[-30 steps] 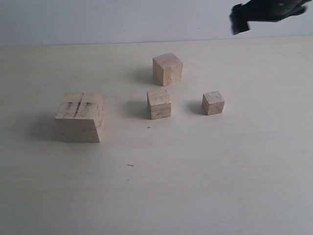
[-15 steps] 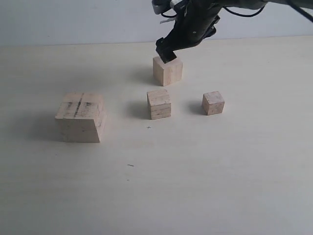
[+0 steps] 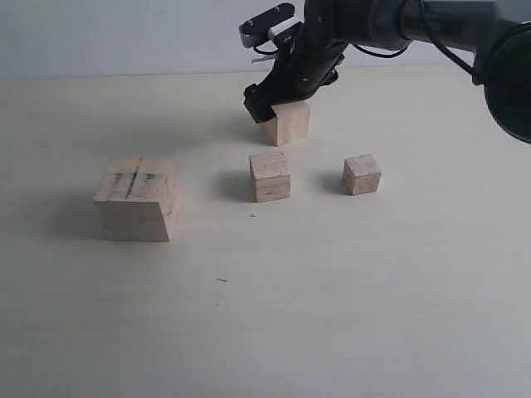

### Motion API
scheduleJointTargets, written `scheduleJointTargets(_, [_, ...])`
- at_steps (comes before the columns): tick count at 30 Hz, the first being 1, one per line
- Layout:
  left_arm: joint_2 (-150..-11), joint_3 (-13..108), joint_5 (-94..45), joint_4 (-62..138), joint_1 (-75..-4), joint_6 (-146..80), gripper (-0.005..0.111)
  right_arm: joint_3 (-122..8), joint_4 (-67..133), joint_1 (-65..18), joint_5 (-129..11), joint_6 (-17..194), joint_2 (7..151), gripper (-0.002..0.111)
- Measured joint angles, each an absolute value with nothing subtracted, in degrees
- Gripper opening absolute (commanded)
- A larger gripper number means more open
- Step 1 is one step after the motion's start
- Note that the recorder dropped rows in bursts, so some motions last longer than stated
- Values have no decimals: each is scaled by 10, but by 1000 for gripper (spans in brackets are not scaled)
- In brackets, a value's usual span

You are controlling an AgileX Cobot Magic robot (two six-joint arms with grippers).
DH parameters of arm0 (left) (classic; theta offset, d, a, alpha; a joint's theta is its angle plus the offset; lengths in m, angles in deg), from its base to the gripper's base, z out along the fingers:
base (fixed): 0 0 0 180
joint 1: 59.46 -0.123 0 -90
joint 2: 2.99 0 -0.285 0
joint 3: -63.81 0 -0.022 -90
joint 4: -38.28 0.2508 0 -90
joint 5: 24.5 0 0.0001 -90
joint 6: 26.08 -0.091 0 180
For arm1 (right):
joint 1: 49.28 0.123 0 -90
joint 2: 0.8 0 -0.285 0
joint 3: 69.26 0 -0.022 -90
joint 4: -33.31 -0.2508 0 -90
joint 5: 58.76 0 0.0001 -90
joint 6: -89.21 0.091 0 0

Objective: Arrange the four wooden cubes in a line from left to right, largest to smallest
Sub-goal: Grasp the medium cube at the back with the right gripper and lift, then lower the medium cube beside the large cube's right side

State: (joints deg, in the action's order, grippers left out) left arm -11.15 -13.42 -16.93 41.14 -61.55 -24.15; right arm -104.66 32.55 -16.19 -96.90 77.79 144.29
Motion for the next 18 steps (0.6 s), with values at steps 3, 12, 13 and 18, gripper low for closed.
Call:
scheduleJointTargets(3, [-111, -134, -169, 411, -616, -241, 2, -1047, 324, -161, -953, 774, 1454, 84])
scheduleJointTargets(12, [-111, -134, -169, 411, -616, -241, 2, -1047, 362, -161, -958, 779, 1464, 0])
scheduleJointTargets(13, [-111, -134, -169, 411, -616, -241, 2, -1047, 363, -161, -964, 779, 1458, 0])
scheduleJointTargets(18, [-111, -134, -169, 411, -616, -241, 2, -1047, 365, -161, -1011, 771, 1370, 0])
